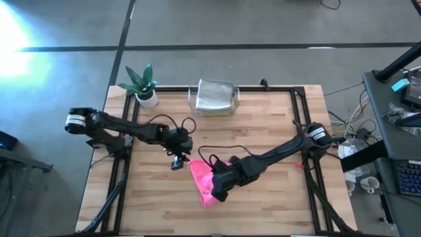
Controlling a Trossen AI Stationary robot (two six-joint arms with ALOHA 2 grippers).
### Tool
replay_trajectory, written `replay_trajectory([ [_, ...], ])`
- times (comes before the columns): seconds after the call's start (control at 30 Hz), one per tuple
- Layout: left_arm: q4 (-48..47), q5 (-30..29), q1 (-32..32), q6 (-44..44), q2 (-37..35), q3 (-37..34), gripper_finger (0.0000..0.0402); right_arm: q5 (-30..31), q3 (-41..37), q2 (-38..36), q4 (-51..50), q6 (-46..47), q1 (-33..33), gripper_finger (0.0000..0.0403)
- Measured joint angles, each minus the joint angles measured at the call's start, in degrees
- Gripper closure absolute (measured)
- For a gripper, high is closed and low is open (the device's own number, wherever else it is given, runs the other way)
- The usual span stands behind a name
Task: Fold microfiber towels
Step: Fold the pink microfiber cloth
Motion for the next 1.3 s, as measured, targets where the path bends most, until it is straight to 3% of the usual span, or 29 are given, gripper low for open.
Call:
replay_trajectory([
  [0.23,5.69,0.02,-0.06,-1.63,5.26,-0.38,0.0251,2.16,0.0,-0.54,-5.06,-1.68,-0.21,0.0282],
  [0.63,6.61,2.51,-0.24,-3.1,10.54,0.05,0.0253,5.67,-0.13,-3.21,-19.73,-2.07,-0.68,0.0282],
  [0.8,6.58,2.09,-0.28,-3.06,10.29,0.05,0.029,8.06,-2.22,-6.69,-24.66,-1.66,-0.66,0.0282],
  [1.03,6.74,2.62,-0.37,-2.94,9.28,0.59,0.0387,8.16,-13.66,-15.09,-24.22,4.32,-0.66,0.0282],
  [1.17,6.13,2.76,-0.37,-2.93,8.22,1.41,0.0393,5.16,-22.49,-21.17,-18.4,9.75,-0.63,0.0282],
  [1.3,2.36,2.8,-0.33,-2.88,6.99,3.26,0.0394,3.06,-31.95,-26.86,-4.21,12.04,-0.61,0.0282],
])
